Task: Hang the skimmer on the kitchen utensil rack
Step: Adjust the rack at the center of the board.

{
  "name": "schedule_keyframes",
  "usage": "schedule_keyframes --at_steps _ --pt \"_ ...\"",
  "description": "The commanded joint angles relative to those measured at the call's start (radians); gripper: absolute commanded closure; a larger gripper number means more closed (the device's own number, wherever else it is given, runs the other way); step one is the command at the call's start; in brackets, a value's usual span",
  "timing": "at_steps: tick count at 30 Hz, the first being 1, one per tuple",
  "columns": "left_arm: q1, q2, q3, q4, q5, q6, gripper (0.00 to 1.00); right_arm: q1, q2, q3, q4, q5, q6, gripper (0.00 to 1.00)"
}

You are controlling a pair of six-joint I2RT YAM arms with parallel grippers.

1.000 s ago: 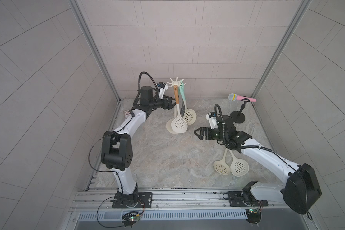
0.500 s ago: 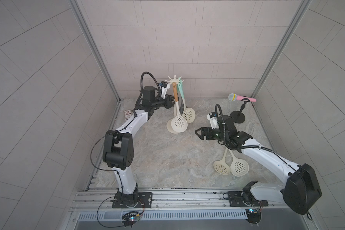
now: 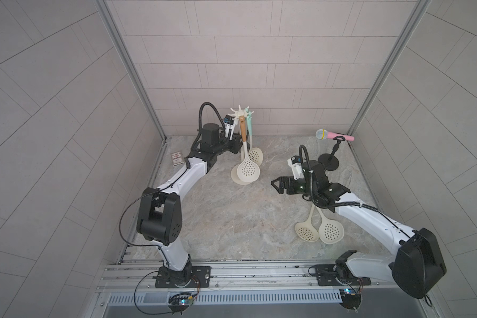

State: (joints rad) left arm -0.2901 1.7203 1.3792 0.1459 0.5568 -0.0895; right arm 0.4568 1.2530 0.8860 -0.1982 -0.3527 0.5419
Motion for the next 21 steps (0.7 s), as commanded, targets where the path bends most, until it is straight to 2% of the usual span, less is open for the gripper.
schedule_keyframes --at_steps 1,14,17,21 --pt "-0.018 -0.036 -0.009 -0.098 -0.145 0.000 1.00 -0.006 -0.027 -0.010 -0.014 0.015 -0.009 0.02" --pt "-0.096 -0.065 -0.039 -0.157 -0.479 -0.009 1.00 -0.010 -0.026 -0.009 -0.018 0.025 0.000 0.02" --pt "-0.117 -0.068 -0.049 -0.157 -0.537 -0.003 1.00 -0.010 -0.024 -0.007 -0.020 0.030 -0.001 0.02" --pt "-0.129 -0.071 -0.064 -0.153 -0.552 -0.013 1.00 -0.010 -0.020 -0.004 -0.021 0.028 0.003 0.02"
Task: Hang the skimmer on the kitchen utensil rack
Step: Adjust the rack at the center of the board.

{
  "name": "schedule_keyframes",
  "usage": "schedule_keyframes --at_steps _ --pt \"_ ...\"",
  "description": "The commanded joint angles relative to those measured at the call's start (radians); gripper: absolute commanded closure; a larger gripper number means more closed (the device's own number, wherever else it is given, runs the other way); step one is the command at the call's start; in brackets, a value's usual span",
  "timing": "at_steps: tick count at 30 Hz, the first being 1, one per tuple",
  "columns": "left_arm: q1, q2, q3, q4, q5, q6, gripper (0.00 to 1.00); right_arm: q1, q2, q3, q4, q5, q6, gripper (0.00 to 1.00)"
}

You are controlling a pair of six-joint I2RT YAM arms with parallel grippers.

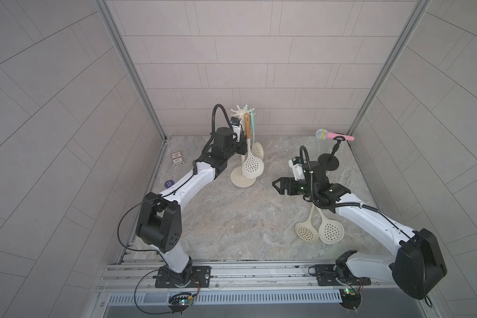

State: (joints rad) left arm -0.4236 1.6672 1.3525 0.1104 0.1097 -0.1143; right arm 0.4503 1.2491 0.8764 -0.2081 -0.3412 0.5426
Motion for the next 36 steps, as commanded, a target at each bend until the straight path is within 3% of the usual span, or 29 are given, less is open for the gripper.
schedule_keyframes --at_steps 1,5,8,14,21,36 --pt "0.001 -0.018 -0.042 -0.119 -0.105 0.010 1.00 -0.004 -0.017 0.006 -0.011 0.016 0.002 0.02" --pt "-0.004 -0.018 -0.051 -0.126 -0.087 0.008 0.97 -0.002 -0.017 0.009 -0.015 0.016 0.001 0.02" --pt "-0.006 -0.024 -0.060 -0.128 -0.056 0.012 0.71 -0.003 -0.023 0.010 -0.018 0.017 -0.001 0.00" --pt "-0.006 -0.043 -0.099 -0.128 -0.016 0.085 0.27 -0.007 -0.034 0.011 -0.028 0.010 0.002 0.00" --pt "0.000 -0.086 -0.164 -0.130 -0.063 0.146 0.01 -0.017 -0.073 0.012 -0.064 0.037 0.004 0.00" --pt "0.056 -0.167 -0.182 -0.185 -0.109 0.140 0.00 -0.125 -0.224 -0.074 -0.190 0.072 0.074 0.00"
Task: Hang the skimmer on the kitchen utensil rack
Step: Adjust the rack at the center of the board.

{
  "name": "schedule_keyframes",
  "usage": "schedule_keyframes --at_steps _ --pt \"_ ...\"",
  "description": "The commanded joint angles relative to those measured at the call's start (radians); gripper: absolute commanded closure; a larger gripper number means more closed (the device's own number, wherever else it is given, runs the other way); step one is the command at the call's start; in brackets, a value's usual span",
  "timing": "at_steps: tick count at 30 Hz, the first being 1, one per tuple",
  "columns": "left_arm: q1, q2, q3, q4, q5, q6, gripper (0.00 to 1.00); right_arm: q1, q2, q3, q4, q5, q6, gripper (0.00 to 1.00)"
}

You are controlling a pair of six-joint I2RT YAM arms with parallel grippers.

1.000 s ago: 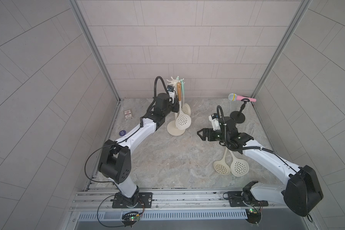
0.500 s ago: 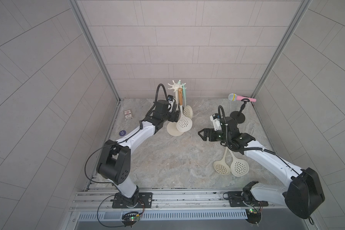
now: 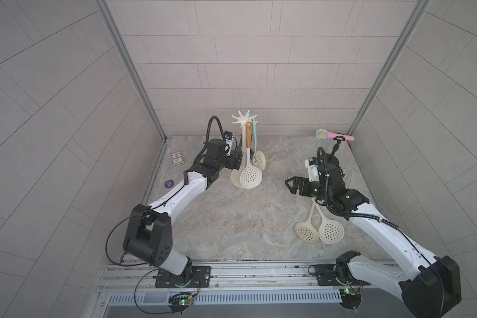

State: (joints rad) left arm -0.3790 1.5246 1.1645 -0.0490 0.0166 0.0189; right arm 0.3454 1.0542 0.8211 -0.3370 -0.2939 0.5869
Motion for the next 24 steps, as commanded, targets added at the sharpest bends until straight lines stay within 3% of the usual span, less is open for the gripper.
schedule_keyframes --at_steps 1,12,18,24 --pt "0.019 -0.024 0.013 -0.038 -0.018 0.005 0.00 -0.032 -0.042 -0.029 -0.074 0.026 0.034 0.00" --pt "0.228 -0.075 0.004 -0.125 -0.019 -0.024 0.00 -0.126 -0.112 -0.175 -0.097 -0.016 0.084 0.01" --pt "0.416 -0.167 -0.135 -0.108 -0.048 -0.014 0.00 -0.144 -0.128 -0.278 -0.048 -0.023 0.129 0.00" --pt "0.615 -0.200 -0.235 -0.098 0.004 0.038 0.00 -0.159 -0.115 -0.343 0.002 -0.039 0.149 0.01"
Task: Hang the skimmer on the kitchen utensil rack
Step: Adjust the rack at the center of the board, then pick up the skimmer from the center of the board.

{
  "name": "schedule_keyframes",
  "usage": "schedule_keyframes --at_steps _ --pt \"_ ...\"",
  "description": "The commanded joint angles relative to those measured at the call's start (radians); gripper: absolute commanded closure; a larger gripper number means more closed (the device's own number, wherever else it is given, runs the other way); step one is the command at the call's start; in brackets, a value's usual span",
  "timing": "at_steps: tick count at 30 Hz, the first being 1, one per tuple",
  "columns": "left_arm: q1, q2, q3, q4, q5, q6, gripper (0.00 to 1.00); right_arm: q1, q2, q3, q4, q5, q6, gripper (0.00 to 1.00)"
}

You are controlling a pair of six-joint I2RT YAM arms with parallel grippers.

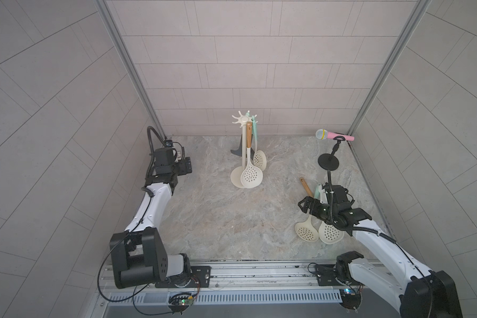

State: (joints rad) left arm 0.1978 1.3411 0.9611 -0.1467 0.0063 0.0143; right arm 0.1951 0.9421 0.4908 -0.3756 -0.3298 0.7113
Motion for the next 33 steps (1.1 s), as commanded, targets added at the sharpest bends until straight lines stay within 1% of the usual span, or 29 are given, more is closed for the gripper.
schedule_keyframes --at_steps 1,3,5,6,7,8,13,16,20,23,26,31,33 --pt "0.055 -0.016 -0.055 -0.006 0.009 0.056 0.00 -0.012 0.000 -0.021 0.048 -0.002 0.026 0.01" --pt "0.077 -0.018 -0.100 -0.018 0.026 0.072 0.00 -0.019 0.005 -0.041 0.071 -0.004 0.028 0.02" --pt "0.097 -0.027 -0.140 -0.038 0.071 0.077 0.00 -0.030 0.018 -0.049 0.085 -0.009 0.025 0.02" --pt "0.110 -0.040 -0.150 -0.064 0.110 0.082 0.00 -0.036 0.027 -0.052 0.090 -0.014 0.020 0.02" --pt "0.125 -0.057 -0.157 -0.090 0.169 0.107 0.00 -0.045 0.037 -0.051 0.095 -0.020 0.014 0.02" --pt "0.134 -0.076 -0.171 -0.093 0.204 0.137 0.00 -0.051 0.044 -0.052 0.097 -0.023 0.010 0.02" --pt "0.167 -0.199 -0.352 0.055 0.296 0.178 0.00 -0.088 0.087 -0.060 0.134 -0.041 0.001 0.03" --pt "0.170 -0.259 -0.389 0.082 0.300 0.182 0.00 -0.099 0.112 -0.057 0.147 -0.050 -0.008 0.03" --pt "0.173 -0.251 -0.365 0.028 0.301 0.174 0.00 -0.103 0.143 -0.064 0.185 -0.059 -0.002 0.04" --pt "0.174 -0.269 -0.377 0.028 0.332 0.170 0.00 -0.102 0.170 -0.078 0.232 -0.071 0.017 0.06" --pt "0.177 -0.279 -0.383 0.033 0.332 0.165 0.00 -0.102 0.205 -0.084 0.260 -0.091 0.021 0.08" --pt "0.183 -0.277 -0.382 0.033 0.337 0.164 0.00 -0.102 0.263 -0.101 0.331 -0.113 0.045 0.15" --pt "0.185 -0.278 -0.383 0.035 0.342 0.163 0.00 -0.102 0.281 -0.101 0.344 -0.114 0.048 0.20"
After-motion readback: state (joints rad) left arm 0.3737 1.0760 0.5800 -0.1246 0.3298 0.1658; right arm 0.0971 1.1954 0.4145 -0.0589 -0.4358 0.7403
